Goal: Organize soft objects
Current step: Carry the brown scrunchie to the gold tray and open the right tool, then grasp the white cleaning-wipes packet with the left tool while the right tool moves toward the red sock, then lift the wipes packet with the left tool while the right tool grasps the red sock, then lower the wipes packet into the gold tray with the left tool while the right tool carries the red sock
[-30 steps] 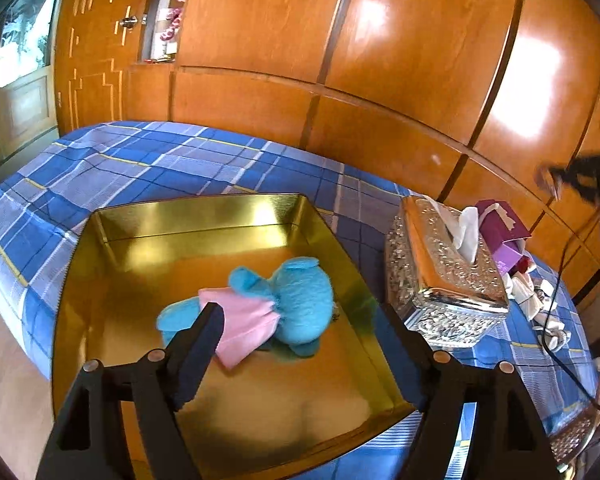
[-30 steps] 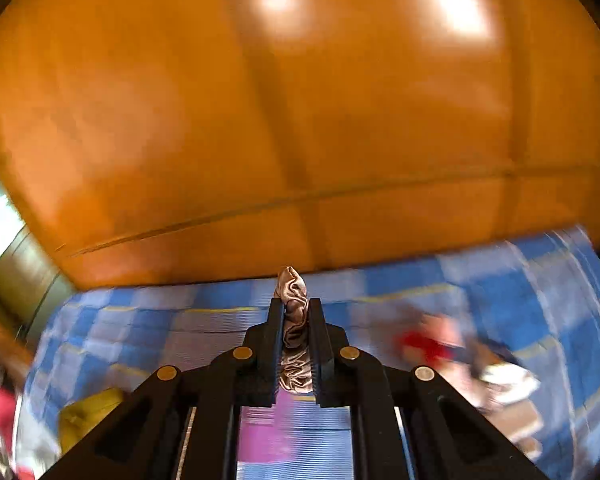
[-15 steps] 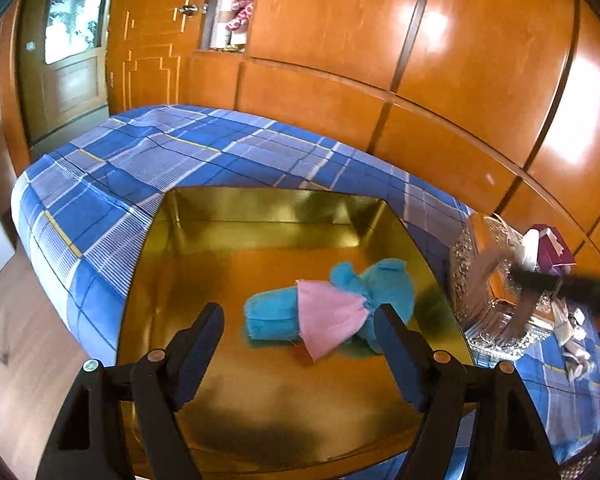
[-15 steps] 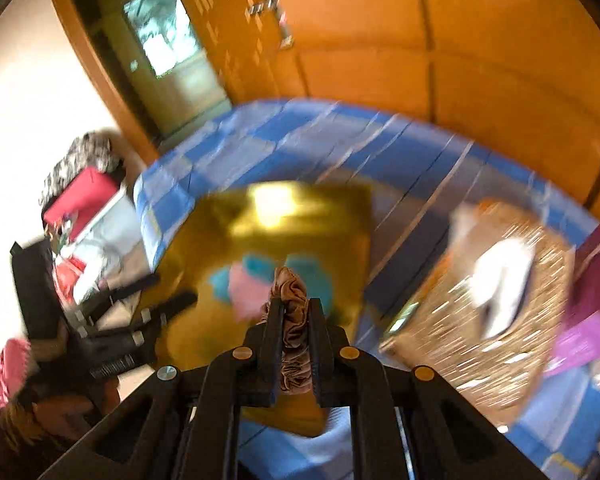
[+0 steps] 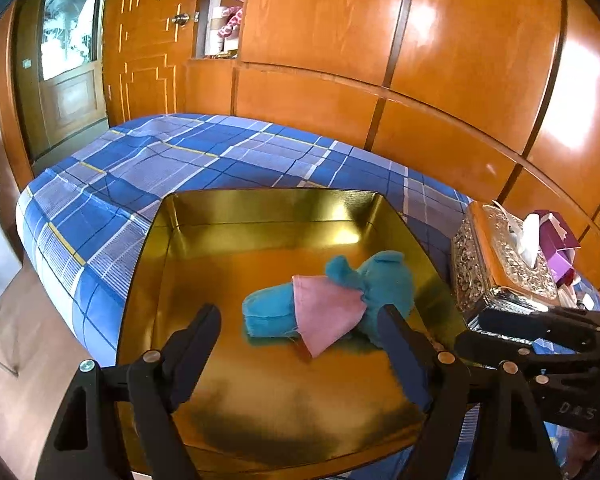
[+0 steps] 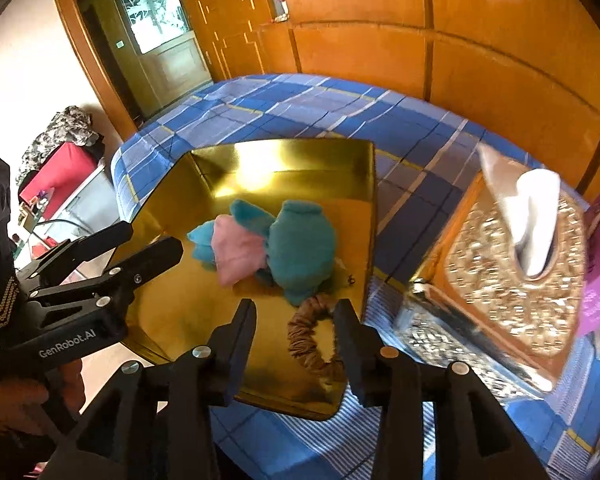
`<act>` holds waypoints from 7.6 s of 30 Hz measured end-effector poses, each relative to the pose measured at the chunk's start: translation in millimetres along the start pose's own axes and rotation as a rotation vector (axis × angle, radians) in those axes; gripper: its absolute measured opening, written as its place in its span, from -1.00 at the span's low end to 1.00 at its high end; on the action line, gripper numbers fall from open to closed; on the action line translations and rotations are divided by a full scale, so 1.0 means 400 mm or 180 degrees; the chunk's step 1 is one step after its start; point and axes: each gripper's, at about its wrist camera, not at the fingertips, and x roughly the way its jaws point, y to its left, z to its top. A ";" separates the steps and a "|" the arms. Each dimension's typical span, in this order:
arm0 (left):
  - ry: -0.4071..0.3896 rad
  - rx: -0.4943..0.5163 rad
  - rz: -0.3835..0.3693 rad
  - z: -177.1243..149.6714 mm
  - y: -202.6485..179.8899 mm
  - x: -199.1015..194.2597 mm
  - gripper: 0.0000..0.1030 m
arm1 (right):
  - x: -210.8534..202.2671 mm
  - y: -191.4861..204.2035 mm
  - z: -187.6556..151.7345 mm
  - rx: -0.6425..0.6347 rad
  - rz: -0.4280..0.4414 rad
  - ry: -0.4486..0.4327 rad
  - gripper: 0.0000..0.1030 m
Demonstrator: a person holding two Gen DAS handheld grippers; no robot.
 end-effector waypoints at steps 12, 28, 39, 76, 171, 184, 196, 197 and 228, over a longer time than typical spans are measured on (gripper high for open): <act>-0.0054 0.0280 -0.0121 -0.012 -0.071 -0.029 0.62 | -0.129 -0.058 -0.020 0.0058 -0.0571 -0.0462 -0.19; -0.0057 0.0638 -0.0258 -0.041 -0.166 -0.061 0.66 | -0.289 -0.259 -0.073 0.0659 -0.1027 -0.0887 -0.19; -0.0110 0.0902 -0.0271 -0.055 -0.234 -0.080 0.66 | -0.405 -0.432 -0.141 0.1170 -0.1506 -0.1097 -0.19; 0.0708 0.2112 -0.1709 -0.046 -1.092 0.040 0.32 | -0.611 -0.912 -0.559 0.3589 -0.2232 -0.1564 -0.19; 0.0543 0.1793 -0.1704 0.189 -1.160 0.154 -0.10 | -0.354 -0.868 -0.386 0.2306 -0.1324 -0.0223 -0.66; 0.0164 0.0839 -0.0699 0.380 -0.646 0.211 -0.09 | -0.334 -0.844 -0.366 0.2028 -0.1378 -0.0164 -0.66; 0.0293 -0.0036 -0.0099 0.135 -0.137 0.110 -0.09 | -0.302 -0.826 -0.357 0.1825 -0.1542 0.0032 -0.66; 0.0325 -0.0068 -0.0079 0.116 -0.120 0.105 -0.09 | -0.299 -0.823 -0.356 0.1802 -0.1555 0.0047 -0.66; 0.0361 0.0274 -0.0136 -0.065 -0.087 0.053 0.57 | -0.304 -0.840 -0.085 0.1980 -0.1626 -0.0117 -0.66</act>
